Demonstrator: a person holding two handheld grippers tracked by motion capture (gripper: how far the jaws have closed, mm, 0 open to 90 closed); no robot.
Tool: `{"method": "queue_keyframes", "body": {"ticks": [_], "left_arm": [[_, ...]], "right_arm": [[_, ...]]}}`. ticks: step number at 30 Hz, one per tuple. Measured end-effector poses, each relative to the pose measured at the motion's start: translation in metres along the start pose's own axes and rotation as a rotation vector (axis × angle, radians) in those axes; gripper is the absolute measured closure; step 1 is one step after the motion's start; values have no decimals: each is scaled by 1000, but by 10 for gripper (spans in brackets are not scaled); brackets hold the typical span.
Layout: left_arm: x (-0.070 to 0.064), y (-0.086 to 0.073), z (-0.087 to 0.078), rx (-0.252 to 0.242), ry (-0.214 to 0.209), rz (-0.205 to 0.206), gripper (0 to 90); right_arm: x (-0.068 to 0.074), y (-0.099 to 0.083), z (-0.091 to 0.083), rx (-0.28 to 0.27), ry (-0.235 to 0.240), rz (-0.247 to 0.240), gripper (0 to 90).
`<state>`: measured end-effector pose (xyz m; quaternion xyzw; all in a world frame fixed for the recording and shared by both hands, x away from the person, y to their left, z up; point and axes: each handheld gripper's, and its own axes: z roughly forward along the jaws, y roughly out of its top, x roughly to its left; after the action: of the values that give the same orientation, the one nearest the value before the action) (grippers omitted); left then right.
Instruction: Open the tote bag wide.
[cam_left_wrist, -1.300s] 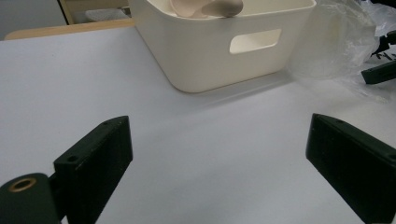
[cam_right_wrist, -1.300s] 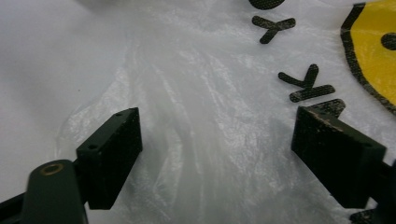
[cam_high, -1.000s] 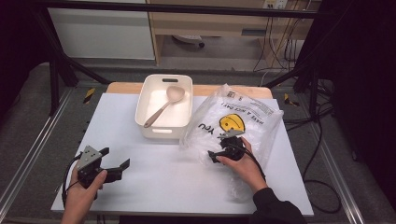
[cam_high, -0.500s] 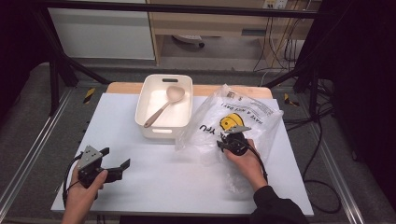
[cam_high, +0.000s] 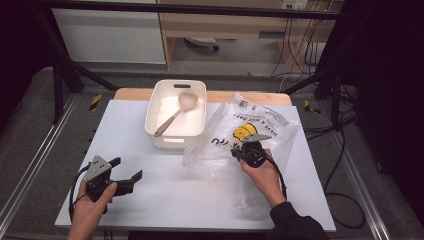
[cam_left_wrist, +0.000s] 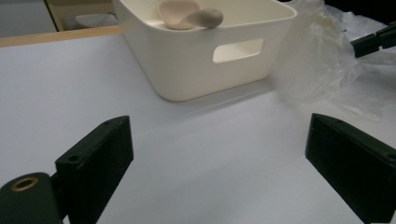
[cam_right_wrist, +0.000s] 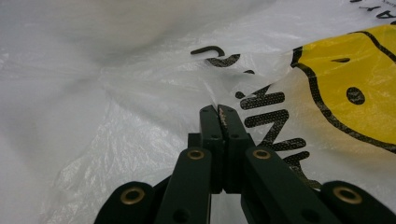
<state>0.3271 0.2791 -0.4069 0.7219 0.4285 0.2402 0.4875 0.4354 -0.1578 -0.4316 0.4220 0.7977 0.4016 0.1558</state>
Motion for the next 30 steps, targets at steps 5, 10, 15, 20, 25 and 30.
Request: {"method": "queue_keyframes", "body": {"ticks": [5,10,15,20,25,30], "left_arm": [[-24,13,2,-33,-69,-8,81],[-62,22,12,-37,-145,27,136],[-100,21,35,13,-215,89,246],[-123,22,55,55,-249,124,301],[-137,21,73,72,-288,122,432],[-150,18,101,113,-318,126,628]], "right_arm": [[6,1,-4,-9,4,-2,900],[8,1,-2,-3,12,0,900],[10,0,-3,4,19,5,900],[14,0,-6,4,10,13,900],[23,-4,-7,15,16,14,900],[27,-4,-6,19,17,8,900]]}}
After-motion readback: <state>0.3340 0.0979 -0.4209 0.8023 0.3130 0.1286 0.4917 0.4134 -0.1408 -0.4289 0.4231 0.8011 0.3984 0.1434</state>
